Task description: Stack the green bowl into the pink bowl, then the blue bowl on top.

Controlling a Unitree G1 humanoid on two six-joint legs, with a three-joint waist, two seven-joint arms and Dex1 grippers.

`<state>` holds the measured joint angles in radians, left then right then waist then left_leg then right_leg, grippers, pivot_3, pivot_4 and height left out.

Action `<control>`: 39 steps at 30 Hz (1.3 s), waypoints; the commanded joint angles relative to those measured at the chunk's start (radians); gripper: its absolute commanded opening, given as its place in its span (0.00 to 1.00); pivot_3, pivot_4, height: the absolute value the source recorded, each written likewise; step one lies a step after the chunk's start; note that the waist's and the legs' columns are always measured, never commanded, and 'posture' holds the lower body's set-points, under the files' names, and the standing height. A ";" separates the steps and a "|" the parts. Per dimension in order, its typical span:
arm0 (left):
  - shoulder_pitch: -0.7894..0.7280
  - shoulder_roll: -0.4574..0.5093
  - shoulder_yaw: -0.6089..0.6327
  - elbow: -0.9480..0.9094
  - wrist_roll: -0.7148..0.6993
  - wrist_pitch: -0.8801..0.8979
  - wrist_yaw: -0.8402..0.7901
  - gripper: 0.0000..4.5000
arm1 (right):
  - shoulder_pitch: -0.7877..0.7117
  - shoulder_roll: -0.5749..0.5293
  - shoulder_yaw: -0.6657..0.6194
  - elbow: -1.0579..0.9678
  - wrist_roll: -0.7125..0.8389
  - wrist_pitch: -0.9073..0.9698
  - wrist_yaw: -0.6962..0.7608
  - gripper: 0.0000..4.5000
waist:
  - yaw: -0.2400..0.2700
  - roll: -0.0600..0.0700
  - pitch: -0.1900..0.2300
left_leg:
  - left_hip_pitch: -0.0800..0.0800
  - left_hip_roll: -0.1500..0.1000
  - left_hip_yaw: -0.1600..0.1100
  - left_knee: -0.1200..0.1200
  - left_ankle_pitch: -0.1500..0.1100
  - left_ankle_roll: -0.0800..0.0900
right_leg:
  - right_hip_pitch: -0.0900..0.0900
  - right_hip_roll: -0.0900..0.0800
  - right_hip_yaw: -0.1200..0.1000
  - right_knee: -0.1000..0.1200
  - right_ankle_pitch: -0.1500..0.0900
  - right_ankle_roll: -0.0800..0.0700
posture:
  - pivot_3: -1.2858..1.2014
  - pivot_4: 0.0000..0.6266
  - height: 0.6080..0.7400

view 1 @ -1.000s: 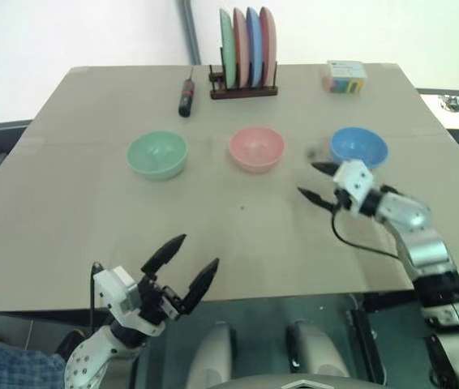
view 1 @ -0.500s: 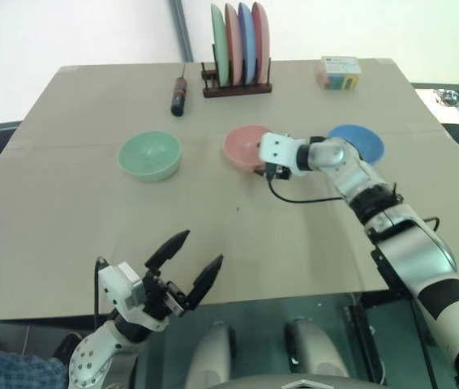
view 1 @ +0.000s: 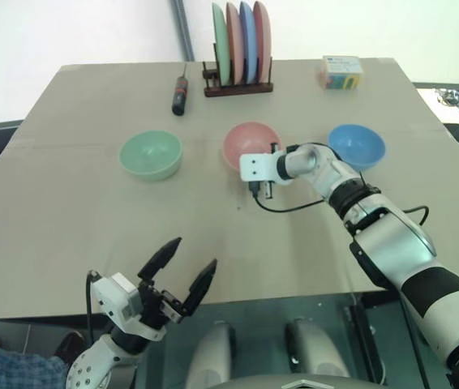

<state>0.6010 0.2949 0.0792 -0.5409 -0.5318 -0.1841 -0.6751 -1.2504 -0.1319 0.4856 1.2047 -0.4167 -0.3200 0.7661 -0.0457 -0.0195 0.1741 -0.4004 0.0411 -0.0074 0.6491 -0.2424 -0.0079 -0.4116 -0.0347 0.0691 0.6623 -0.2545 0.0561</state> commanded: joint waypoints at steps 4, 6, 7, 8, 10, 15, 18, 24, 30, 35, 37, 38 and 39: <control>-0.005 0.018 0.011 -0.050 -0.006 -0.010 -0.003 1.00 | 0.034 -0.082 -0.061 -0.223 0.117 -0.114 0.227 0.01 | 0.002 0.001 0.002 | -0.001 0.000 0.000 0.000 0.000 0.000 | 0.000 0.000 0.000 0.000 0.000 0.000 | 0.52 0.24 1.00; -0.014 0.028 0.012 -0.043 -0.013 -0.004 -0.010 1.00 | 0.146 -0.161 -0.053 -0.468 0.213 -0.090 0.411 0.01 | 0.003 0.000 0.001 | -0.001 0.000 0.000 0.000 0.000 0.000 | 0.000 0.000 0.000 0.000 0.001 0.001 | 0.52 0.24 1.00; -0.019 0.032 0.012 -0.040 -0.016 -0.002 -0.013 1.00 | 0.205 -0.202 -0.045 -0.598 0.255 -0.043 0.491 0.01 | 0.011 0.000 0.001 | -0.001 0.000 -0.001 0.000 0.000 0.000 | 0.000 0.000 0.000 0.000 0.001 0.002 | 0.52 0.24 1.00; -0.025 0.036 0.011 -0.036 -0.019 0.001 -0.016 1.00 | 0.266 -0.245 -0.034 -0.727 0.288 0.006 0.551 0.01 | 0.011 0.000 0.001 | -0.001 0.000 -0.003 0.000 0.000 0.000 | 0.001 0.000 -0.002 -0.001 0.002 0.004 | 0.52 0.24 1.00; -0.037 0.041 0.008 -0.027 -0.023 0.004 -0.021 1.00 | 0.363 -0.307 -0.022 -0.921 0.319 0.088 0.609 0.01 | 0.013 0.001 0.002 | -0.002 0.000 -0.003 0.000 0.000 0.000 | 0.001 -0.001 -0.002 -0.001 0.002 0.004 | 0.52 0.24 1.00; -0.062 0.049 0.008 -0.012 -0.029 0.013 -0.031 1.00 | 0.504 -0.392 -0.007 -1.161 0.322 0.217 0.645 0.01 | -0.001 0.001 0.002 | 0.001 0.000 -0.001 0.001 0.000 0.000 | 0.001 0.001 -0.001 0.001 0.002 0.004 | 0.52 0.24 1.00; -0.069 0.057 0.013 -0.001 -0.036 0.015 -0.046 1.00 | 0.519 -0.401 -0.012 -1.180 0.308 0.244 0.617 0.17 | 0.000 0.001 0.002 | 0.003 0.002 -0.002 0.002 0.000 0.000 | 0.002 0.002 -0.001 0.002 0.000 0.000 | 0.52 0.24 1.00; -0.080 0.070 0.023 0.022 -0.052 0.021 -0.073 1.00 | 0.502 -0.413 -0.036 -1.223 0.340 0.306 0.606 0.65 | 0.004 0.001 0.002 | 0.002 0.002 -0.001 0.004 0.000 0.000 | 0.002 0.002 -0.001 0.001 0.001 0.000 | 0.52 0.24 1.00; -0.099 0.077 0.040 0.045 -0.069 0.028 -0.091 1.00 | 0.501 -0.455 -0.177 -1.321 0.522 0.546 0.606 0.99 | 0.007 0.001 0.002 | 0.000 0.001 -0.002 0.003 0.000 0.000 | 0.002 0.002 -0.001 0.000 0.001 0.000 | 0.52 0.24 1.00; -0.191 0.142 0.069 0.022 -0.026 0.159 -0.002 1.00 | 0.589 -0.520 -0.397 -1.396 0.743 0.778 0.567 0.99 | 0.013 -0.001 0.003 | 0.001 0.001 -0.002 0.004 0.000 0.000 | 0.002 0.002 -0.001 0.000 0.001 0.000 | 0.52 0.24 1.00; -0.280 0.178 0.100 0.023 -0.008 0.258 0.090 1.00 | 0.630 -0.544 -0.482 -1.453 0.846 0.864 0.547 0.99 | 0.022 -0.001 0.003 | 0.000 0.001 -0.004 0.004 0.000 0.000 | 0.002 0.002 -0.003 0.001 0.001 0.000 | 0.52 0.24 1.00; -0.323 0.193 0.109 0.027 -0.002 0.304 0.126 1.00 | 0.645 -0.547 -0.515 -1.473 0.883 0.888 0.528 0.99 | 0.022 -0.001 0.003 | 0.000 0.001 -0.004 0.004 0.000 0.000 | 0.002 0.002 -0.003 0.001 0.001 0.000 | 0.52 0.24 1.00; -0.361 0.209 0.117 0.034 0.003 0.344 0.152 1.00 | 0.654 -0.544 -0.542 -1.486 0.916 0.911 0.508 0.99 | 0.025 -0.001 0.003 | 0.000 0.001 -0.003 0.004 0.000 0.000 | 0.003 0.002 -0.003 0.001 0.001 0.000 | 0.52 0.24 1.00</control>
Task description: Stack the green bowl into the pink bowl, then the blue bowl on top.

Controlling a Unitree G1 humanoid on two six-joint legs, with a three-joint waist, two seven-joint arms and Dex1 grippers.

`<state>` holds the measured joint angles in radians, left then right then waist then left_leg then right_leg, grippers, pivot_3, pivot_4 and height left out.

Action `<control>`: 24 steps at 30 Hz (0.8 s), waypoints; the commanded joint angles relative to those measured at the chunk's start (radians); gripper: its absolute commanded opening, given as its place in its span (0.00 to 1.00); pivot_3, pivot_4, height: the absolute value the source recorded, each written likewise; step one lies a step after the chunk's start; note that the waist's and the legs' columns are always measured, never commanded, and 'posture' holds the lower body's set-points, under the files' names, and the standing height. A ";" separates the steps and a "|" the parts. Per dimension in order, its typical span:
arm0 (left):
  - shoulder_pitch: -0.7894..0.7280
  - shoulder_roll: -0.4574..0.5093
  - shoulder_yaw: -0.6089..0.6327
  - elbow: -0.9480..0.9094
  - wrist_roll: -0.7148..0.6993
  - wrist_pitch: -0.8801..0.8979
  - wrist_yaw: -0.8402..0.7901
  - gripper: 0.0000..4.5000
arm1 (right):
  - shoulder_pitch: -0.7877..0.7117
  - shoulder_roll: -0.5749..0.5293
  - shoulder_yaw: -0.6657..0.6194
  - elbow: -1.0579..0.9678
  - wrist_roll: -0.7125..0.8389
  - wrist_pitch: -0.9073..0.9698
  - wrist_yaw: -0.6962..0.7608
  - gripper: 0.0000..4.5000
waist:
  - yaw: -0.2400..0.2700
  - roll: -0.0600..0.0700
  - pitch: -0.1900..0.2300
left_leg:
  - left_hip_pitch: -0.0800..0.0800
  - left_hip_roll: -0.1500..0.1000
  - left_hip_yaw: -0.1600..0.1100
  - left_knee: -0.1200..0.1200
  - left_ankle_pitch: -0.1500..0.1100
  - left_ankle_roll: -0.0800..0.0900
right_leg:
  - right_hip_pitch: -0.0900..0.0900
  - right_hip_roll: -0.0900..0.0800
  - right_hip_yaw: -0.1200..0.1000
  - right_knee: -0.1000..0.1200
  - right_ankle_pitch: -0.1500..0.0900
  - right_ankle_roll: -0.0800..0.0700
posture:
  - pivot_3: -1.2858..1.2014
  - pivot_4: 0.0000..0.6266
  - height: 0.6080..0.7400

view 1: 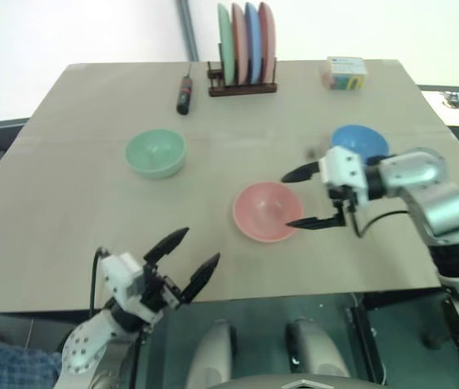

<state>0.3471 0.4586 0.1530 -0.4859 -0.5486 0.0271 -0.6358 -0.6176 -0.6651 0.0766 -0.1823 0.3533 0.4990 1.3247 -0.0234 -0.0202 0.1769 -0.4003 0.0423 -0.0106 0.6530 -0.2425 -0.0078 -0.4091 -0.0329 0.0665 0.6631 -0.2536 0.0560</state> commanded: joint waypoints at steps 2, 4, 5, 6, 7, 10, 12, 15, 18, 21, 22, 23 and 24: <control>-0.225 0.109 0.037 0.015 0.083 0.281 0.193 1.00 | 0.054 -0.015 -0.211 -0.117 0.232 0.150 -0.084 0.99 | 0.004 0.000 0.000 | 0.000 0.000 -0.001 0.000 0.000 0.000 | 0.000 0.001 0.000 0.001 0.002 0.004 | 0.52 0.24 1.00; -0.338 0.188 -0.003 0.049 0.165 0.460 0.260 1.00 | 0.087 -0.023 -0.268 -0.127 0.299 0.184 -0.108 0.99 | 0.006 -0.001 0.000 | 0.001 0.000 -0.002 0.000 0.000 0.000 | 0.001 0.001 -0.001 0.001 0.002 0.004 | 0.52 0.24 1.00; -0.390 0.230 -0.031 0.067 0.195 0.533 0.264 1.00 | 0.099 -0.028 -0.281 -0.129 0.314 0.189 -0.119 0.99 | 0.006 -0.001 0.000 | 0.001 0.000 -0.002 0.000 0.000 0.000 | 0.001 0.001 -0.001 0.001 0.002 0.004 | 0.52 0.24 1.00; -0.450 0.253 -0.046 0.096 0.196 0.569 0.247 1.00 | 0.108 -0.033 -0.294 -0.133 0.333 0.197 -0.128 0.99 | 0.005 0.000 0.000 | 0.001 0.000 -0.002 0.000 0.000 0.000 | 0.001 0.001 -0.001 0.001 0.002 0.004 | 0.52 0.24 1.00; -0.503 0.267 -0.054 0.123 0.201 0.586 0.235 1.00 | 0.113 -0.038 -0.304 -0.134 0.349 0.203 -0.138 0.99 | 0.004 0.000 0.000 | 0.001 0.000 -0.001 0.000 0.000 0.000 | 0.001 0.001 -0.001 0.000 0.002 0.004 | 0.52 0.24 1.00; -0.661 0.323 -0.090 0.227 0.259 0.638 0.210 1.00 | 0.126 -0.053 -0.308 -0.138 0.355 0.196 -0.169 0.99 | 0.002 -0.001 0.001 | -0.001 0.000 0.000 0.000 0.000 0.000 | 0.000 0.001 0.000 -0.001 0.002 0.004 | 0.52 0.24 1.00; -0.742 0.359 -0.107 0.305 0.301 0.674 0.205 1.00 | 0.133 -0.058 -0.311 -0.142 0.368 0.194 -0.187 0.99 | 0.001 -0.002 0.001 | -0.001 0.000 -0.001 -0.001 0.000 0.000 | -0.001 0.001 -0.001 0.000 0.002 0.004 | 0.52 0.24 1.00; -0.839 0.399 -0.139 0.452 0.353 0.648 0.162 1.00 | 0.139 -0.062 -0.311 -0.149 0.382 0.193 -0.206 0.99 | -0.004 -0.002 0.001 | -0.001 0.000 -0.001 -0.003 0.000 0.000 | -0.001 0.001 0.000 0.000 0.002 0.004 | 0.52 0.24 1.00; -0.900 0.399 -0.188 0.576 0.401 0.582 0.107 1.00 | 0.134 -0.066 -0.299 -0.147 0.382 0.184 -0.218 0.99 | -0.005 -0.002 0.002 | -0.002 0.000 -0.001 -0.003 0.000 0.000 | -0.002 0.001 -0.001 -0.001 0.002 0.004 | 0.52 0.24 1.00; -0.975 0.375 -0.248 0.731 0.463 0.473 0.056 1.00 | 0.117 -0.071 -0.290 -0.136 0.380 0.176 -0.225 0.99 | -0.004 -0.002 0.002 | -0.004 0.000 -0.001 -0.002 0.000 0.000 | -0.003 0.000 -0.001 -0.001 0.002 0.004 | 0.52 0.24 1.00; -0.996 0.368 -0.260 0.770 0.481 0.432 0.046 1.00 | 0.113 -0.072 -0.288 -0.134 0.379 0.173 -0.227 0.99 | -0.002 -0.002 0.002 | -0.004 -0.001 -0.001 -0.002 0.000 0.000 | -0.003 0.000 -0.001 -0.001 0.002 0.004 | 0.52 0.24 1.00; -1.019 0.357 -0.266 0.801 0.490 0.393 0.037 1.00 | 0.109 -0.074 -0.288 -0.133 0.379 0.172 -0.230 0.99 | 0.002 -0.002 0.002 | -0.005 -0.001 -0.002 -0.002 0.000 0.000 | -0.003 0.000 -0.002 -0.001 0.002 0.004 | 0.52 0.24 1.00; -1.038 0.348 -0.267 0.822 0.494 0.368 0.028 1.00 | 0.108 -0.076 -0.288 -0.133 0.379 0.172 -0.232 0.99 | 0.004 -0.002 0.002 | -0.005 -0.001 -0.002 -0.001 0.000 0.000 | -0.003 0.000 -0.002 -0.001 0.002 0.004 | 0.52 0.24 1.00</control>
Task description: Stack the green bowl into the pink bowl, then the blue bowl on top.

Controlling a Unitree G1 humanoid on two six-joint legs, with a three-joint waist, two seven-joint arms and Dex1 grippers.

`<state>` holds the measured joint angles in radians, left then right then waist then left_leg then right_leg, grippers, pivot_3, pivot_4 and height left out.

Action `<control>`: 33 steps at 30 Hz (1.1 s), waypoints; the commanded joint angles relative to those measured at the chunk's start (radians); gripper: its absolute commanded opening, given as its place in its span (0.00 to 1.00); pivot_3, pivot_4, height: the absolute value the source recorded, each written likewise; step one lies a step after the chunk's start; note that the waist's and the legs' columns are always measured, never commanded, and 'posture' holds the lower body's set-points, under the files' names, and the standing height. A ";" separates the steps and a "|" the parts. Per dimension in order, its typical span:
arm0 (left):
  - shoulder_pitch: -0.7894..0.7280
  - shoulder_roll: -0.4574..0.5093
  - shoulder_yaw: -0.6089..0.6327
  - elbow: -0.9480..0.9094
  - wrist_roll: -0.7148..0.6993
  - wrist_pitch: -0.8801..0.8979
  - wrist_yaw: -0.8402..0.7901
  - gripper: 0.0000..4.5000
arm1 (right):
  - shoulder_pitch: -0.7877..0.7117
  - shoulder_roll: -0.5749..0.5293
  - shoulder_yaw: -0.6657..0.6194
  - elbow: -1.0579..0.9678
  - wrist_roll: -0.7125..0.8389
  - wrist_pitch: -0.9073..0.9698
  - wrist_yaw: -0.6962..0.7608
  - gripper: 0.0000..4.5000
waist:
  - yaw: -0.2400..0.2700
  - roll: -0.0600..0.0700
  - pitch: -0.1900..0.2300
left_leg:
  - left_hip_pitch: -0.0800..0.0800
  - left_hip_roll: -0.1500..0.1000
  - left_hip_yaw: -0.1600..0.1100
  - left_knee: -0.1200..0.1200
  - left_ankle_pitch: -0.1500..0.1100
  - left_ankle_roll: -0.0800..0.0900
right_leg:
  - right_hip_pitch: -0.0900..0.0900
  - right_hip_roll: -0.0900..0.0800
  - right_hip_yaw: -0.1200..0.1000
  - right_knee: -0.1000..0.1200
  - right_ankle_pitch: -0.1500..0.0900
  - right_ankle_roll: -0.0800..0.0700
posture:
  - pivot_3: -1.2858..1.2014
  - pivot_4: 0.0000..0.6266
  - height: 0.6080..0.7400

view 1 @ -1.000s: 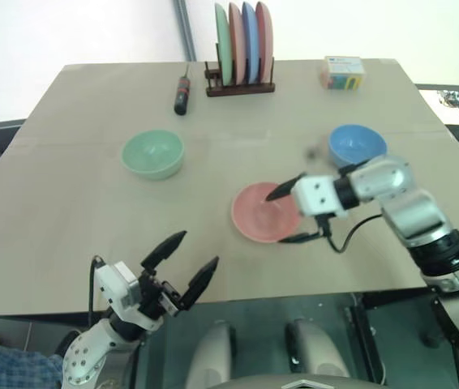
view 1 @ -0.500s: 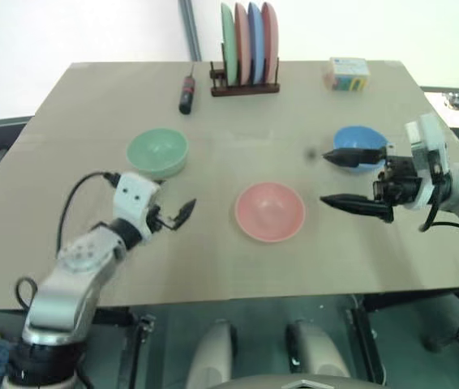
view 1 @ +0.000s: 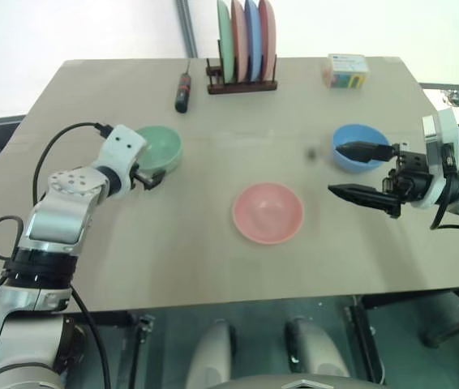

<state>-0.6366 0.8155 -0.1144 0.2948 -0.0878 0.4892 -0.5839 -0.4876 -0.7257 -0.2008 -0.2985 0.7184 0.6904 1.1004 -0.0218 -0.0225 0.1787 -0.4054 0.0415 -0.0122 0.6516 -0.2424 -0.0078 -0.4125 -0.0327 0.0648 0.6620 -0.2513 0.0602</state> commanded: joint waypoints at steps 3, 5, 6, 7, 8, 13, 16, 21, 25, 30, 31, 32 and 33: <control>-0.094 -0.031 -0.004 0.087 0.046 -0.139 -0.052 1.00 | -0.014 -0.024 -0.014 -0.022 0.013 -0.021 -0.012 0.99 | 0.008 0.000 0.000 | -0.003 0.000 0.000 0.001 0.000 0.000 | -0.002 0.000 0.000 0.000 0.000 0.000 | 0.52 0.24 1.00; -0.098 -0.040 -0.014 0.109 0.060 -0.164 -0.077 1.00 | -0.007 -0.027 -0.014 -0.026 0.011 -0.025 -0.016 0.99 | 0.007 0.000 0.000 | -0.009 0.000 -0.002 0.003 0.000 0.000 | -0.007 0.000 -0.002 0.001 0.001 0.000 | 0.52 0.24 1.00; -0.097 -0.043 -0.020 0.119 0.068 -0.176 -0.088 1.00 | -0.005 -0.027 -0.015 -0.027 0.012 -0.026 -0.018 0.99 | 0.007 0.000 0.000 | -0.009 0.000 -0.002 0.003 0.000 0.000 | -0.007 0.000 -0.002 0.001 0.001 0.000 | 0.52 0.24 1.00; -0.095 -0.046 -0.024 0.128 0.073 -0.185 -0.102 1.00 | -0.004 -0.027 -0.014 -0.027 0.013 -0.027 -0.020 0.99 | 0.007 0.000 0.000 | -0.009 0.000 -0.002 0.003 0.000 0.000 | -0.007 0.000 -0.002 0.001 0.001 0.000 | 0.52 0.24 1.00; -0.093 -0.048 -0.028 0.133 0.076 -0.192 -0.118 0.94 | -0.003 -0.027 -0.014 -0.029 0.013 -0.028 -0.021 1.00 | 0.007 0.000 0.000 | -0.009 0.000 -0.002 0.003 0.000 0.000 | -0.007 0.000 -0.002 0.001 0.001 0.000 | 0.52 0.24 1.00; -0.103 -0.058 -0.025 0.161 0.101 -0.213 -0.144 0.57 | -0.001 -0.031 -0.007 -0.029 0.012 -0.038 -0.022 1.00 | 0.008 0.000 0.000 | -0.009 0.000 -0.002 0.004 0.000 0.000 | -0.007 0.000 -0.002 0.001 0.001 0.000 | 0.52 0.24 1.00; -0.103 -0.059 -0.022 0.167 0.109 -0.214 -0.155 0.28 | -0.002 -0.035 -0.006 -0.025 0.012 -0.040 -0.019 1.00 | 0.007 0.000 0.000 | -0.009 0.000 -0.003 0.004 0.000 0.000 | -0.007 0.000 -0.002 0.001 0.001 0.000 | 0.52 0.24 1.00; -0.093 -0.058 -0.020 0.166 0.122 -0.216 -0.172 0.03 | -0.004 -0.037 -0.004 -0.012 0.003 -0.051 -0.021 1.00 | 0.007 0.000 0.000 | -0.009 0.000 -0.003 0.004 0.000 0.000 | -0.007 0.000 -0.003 0.002 0.001 0.001 | 0.52 0.24 1.00; -0.100 -0.065 -0.020 0.121 0.122 -0.212 -0.196 0.03 | -0.005 -0.036 0.001 -0.006 -0.002 -0.059 -0.024 1.00 | 0.007 0.000 0.000 | -0.009 0.000 -0.003 0.005 0.000 0.000 | -0.007 0.000 -0.003 0.002 0.001 0.001 | 0.52 0.24 1.00; -0.138 -0.096 -0.031 -0.034 0.099 -0.244 -0.258 0.03 | -0.004 -0.037 0.003 -0.001 -0.007 -0.063 -0.024 1.00 | 0.010 0.000 0.000 | -0.010 0.000 -0.005 0.007 0.000 0.000 | -0.006 0.000 -0.004 0.002 0.001 0.001 | 0.52 0.24 1.00; -0.145 -0.106 -0.035 -0.069 0.092 -0.246 -0.272 0.03 | -0.004 -0.037 0.004 0.001 -0.009 -0.064 -0.024 1.00 | 0.012 0.000 0.000 | -0.011 0.000 -0.006 0.008 0.000 0.000 | -0.006 -0.001 -0.006 0.002 0.001 0.001 | 0.52 0.24 1.00; -0.156 -0.130 -0.036 -0.121 0.059 -0.238 -0.305 0.03 | -0.005 -0.037 0.007 0.003 -0.011 -0.066 -0.025 1.00 | 0.014 0.000 0.000 | -0.011 0.000 -0.006 0.008 0.000 0.000 | -0.006 -0.001 -0.006 0.002 0.001 0.001 | 0.52 0.24 1.00; -0.166 -0.152 -0.041 -0.176 0.028 -0.229 -0.337 0.03 | -0.008 -0.035 0.011 0.006 -0.014 -0.069 -0.025 1.00 | 0.016 0.000 0.000 | -0.012 -0.001 -0.007 0.009 0.000 0.000 | -0.005 -0.001 -0.007 0.002 0.001 0.001 | 0.52 0.24 1.00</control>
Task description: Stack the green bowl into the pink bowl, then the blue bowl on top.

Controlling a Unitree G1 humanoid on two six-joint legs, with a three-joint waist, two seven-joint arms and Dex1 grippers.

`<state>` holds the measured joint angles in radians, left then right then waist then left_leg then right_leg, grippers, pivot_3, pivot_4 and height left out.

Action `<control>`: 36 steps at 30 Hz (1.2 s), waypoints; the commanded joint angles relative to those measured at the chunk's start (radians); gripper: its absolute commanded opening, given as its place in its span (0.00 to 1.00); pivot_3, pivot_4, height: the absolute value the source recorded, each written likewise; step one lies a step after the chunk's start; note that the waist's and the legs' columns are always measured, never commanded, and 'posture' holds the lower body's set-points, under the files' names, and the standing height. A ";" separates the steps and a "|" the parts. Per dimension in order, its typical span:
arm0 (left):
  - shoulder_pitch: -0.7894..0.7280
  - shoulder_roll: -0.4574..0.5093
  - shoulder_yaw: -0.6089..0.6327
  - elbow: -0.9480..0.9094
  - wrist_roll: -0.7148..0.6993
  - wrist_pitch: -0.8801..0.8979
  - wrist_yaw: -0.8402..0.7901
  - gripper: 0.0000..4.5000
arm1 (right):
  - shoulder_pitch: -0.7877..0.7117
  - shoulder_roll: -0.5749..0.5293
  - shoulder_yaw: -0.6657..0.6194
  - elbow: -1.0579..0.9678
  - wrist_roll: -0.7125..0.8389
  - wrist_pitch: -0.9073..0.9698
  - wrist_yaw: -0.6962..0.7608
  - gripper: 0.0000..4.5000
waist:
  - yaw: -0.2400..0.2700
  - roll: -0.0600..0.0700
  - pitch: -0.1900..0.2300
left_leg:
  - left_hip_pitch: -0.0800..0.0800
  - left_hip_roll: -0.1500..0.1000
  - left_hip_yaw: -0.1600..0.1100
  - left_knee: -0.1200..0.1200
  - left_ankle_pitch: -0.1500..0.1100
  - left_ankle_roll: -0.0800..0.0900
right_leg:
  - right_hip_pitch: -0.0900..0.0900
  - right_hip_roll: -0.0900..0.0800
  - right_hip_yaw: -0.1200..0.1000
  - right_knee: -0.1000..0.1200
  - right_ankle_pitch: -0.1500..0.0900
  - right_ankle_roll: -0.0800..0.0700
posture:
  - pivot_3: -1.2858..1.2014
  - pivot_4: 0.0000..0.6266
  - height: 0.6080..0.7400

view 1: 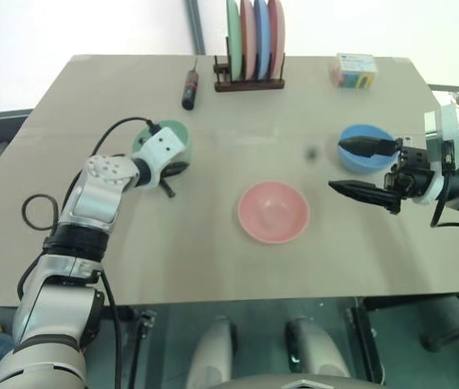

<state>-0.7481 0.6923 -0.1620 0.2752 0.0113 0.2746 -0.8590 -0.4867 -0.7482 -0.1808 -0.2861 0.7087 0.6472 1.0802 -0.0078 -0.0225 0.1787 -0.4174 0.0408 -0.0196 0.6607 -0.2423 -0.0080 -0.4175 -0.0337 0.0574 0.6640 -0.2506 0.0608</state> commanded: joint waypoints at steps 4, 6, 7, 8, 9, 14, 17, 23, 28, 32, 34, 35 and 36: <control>-0.077 -0.086 -0.038 -0.341 -0.150 -0.035 -0.178 0.03 | -0.020 -0.009 0.011 0.003 -0.012 -0.035 -0.003 1.00 | -0.004 0.000 0.000 | 0.000 0.000 -0.001 0.004 0.000 0.000 | 0.002 0.000 -0.001 0.000 0.000 0.000 | 0.52 0.24 1.00; -0.091 -0.097 -0.066 -0.421 -0.190 -0.021 -0.239 0.03 | -0.025 -0.008 0.015 0.008 -0.015 -0.040 -0.003 1.00 | -0.008 0.000 0.000 | 0.000 0.000 -0.002 0.004 0.000 0.000 | 0.003 0.000 -0.001 0.001 0.000 0.001 | 0.52 0.24 1.00; -0.094 -0.096 -0.078 -0.448 -0.204 -0.014 -0.266 0.03 | -0.026 -0.008 0.017 0.010 -0.017 -0.042 -0.003 1.00 | -0.011 0.000 0.000 | 0.001 0.000 -0.002 0.004 0.000 0.000 | 0.003 0.000 -0.001 0.001 0.000 0.001 | 0.52 0.24 1.00; -0.088 -0.086 -0.093 -0.480 -0.220 -0.017 -0.308 0.03 | -0.028 -0.008 0.017 0.012 -0.018 -0.043 -0.003 1.00 | -0.012 0.000 0.000 | 0.002 0.000 -0.002 0.004 0.000 0.000 | 0.003 0.001 -0.001 0.002 0.000 0.001 | 0.52 0.24 1.00; -0.067 -0.061 -0.113 -0.530 -0.253 -0.012 -0.373 0.03 | -0.027 -0.009 0.016 0.012 -0.019 -0.044 -0.003 1.00 | -0.012 0.001 0.000 | 0.002 0.000 -0.002 0.004 0.000 0.000 | 0.003 0.001 -0.001 0.003 0.000 0.001 | 0.52 0.24 1.00; -0.012 0.037 -0.168 -0.615 -0.282 -0.012 -0.528 0.03 | -0.017 -0.013 0.011 -0.002 -0.016 -0.044 -0.010 1.00 | -0.016 0.001 0.000 | 0.003 0.000 -0.003 0.005 0.000 0.000 | 0.003 0.001 -0.001 0.005 0.000 0.000 | 0.52 0.24 1.00; 0.003 0.079 -0.181 -0.599 -0.254 -0.052 -0.571 0.03 | -0.012 -0.015 0.006 -0.008 -0.014 -0.042 -0.015 1.00 | -0.013 0.001 0.000 | 0.002 0.000 -0.003 0.008 0.000 0.000 | 0.003 0.001 -0.001 0.007 0.000 0.000 | 0.52 0.24 1.00; 0.017 0.080 -0.186 -0.523 -0.161 -0.144 -0.532 0.03 | -0.004 -0.019 0.000 -0.012 -0.009 -0.042 -0.021 1.00 | -0.006 0.001 0.000 | 0.002 0.000 -0.004 0.009 0.000 0.000 | 0.004 0.001 -0.001 0.007 0.000 0.001 | 0.52 0.24 1.00; 0.000 0.020 -0.162 -0.454 -0.132 -0.181 -0.457 0.23 | -0.017 -0.017 0.006 -0.002 -0.010 -0.044 -0.021 1.00 | -0.005 0.001 0.000 | 0.002 0.000 -0.004 0.009 0.000 0.000 | 0.004 0.001 -0.002 0.006 0.000 0.000 | 0.52 0.24 1.00; -0.009 -0.031 -0.108 -0.441 -0.189 -0.200 -0.415 0.64 | -0.023 -0.017 0.011 0.003 -0.010 -0.045 -0.016 1.00 | -0.006 0.001 0.000 | 0.002 0.000 -0.004 0.009 0.000 0.000 | 0.004 0.001 -0.002 0.007 0.000 0.000 | 0.52 0.24 1.00; -0.008 -0.058 -0.050 -0.446 -0.265 -0.166 -0.401 0.86 | -0.026 -0.016 0.017 0.008 -0.017 -0.047 -0.017 1.00 | -0.006 0.001 0.000 | 0.002 0.000 -0.005 0.009 0.000 0.000 | 0.004 0.001 -0.002 0.007 0.000 0.000 | 0.52 0.24 1.00; -0.008 -0.071 -0.020 -0.447 -0.305 -0.138 -0.389 0.97 | -0.028 -0.016 0.020 0.011 -0.022 -0.048 -0.018 1.00 | -0.006 0.001 0.000 | 0.002 0.000 -0.005 0.009 0.000 0.000 | 0.004 0.001 -0.002 0.007 0.000 0.000 | 0.52 0.24 1.00; -0.008 -0.081 0.009 -0.448 -0.341 -0.108 -0.376 1.00 | -0.030 -0.017 0.026 0.015 -0.030 -0.050 -0.020 1.00 | -0.007 0.001 0.000 | 0.002 0.000 -0.005 0.009 0.000 0.000 | 0.004 0.001 -0.002 0.007 0.000 0.000 | 0.52 0.24 1.00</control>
<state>-0.7381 0.6167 -0.2211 -0.1467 -0.2628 0.1345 -1.2607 -0.4902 -0.7514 -0.1470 -0.2591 0.6815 0.6184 1.0612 -0.0145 -0.0214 0.1791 -0.4153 0.0407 -0.0243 0.6701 -0.2423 -0.0077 -0.4134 -0.0323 0.0550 0.6711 -0.2505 0.0613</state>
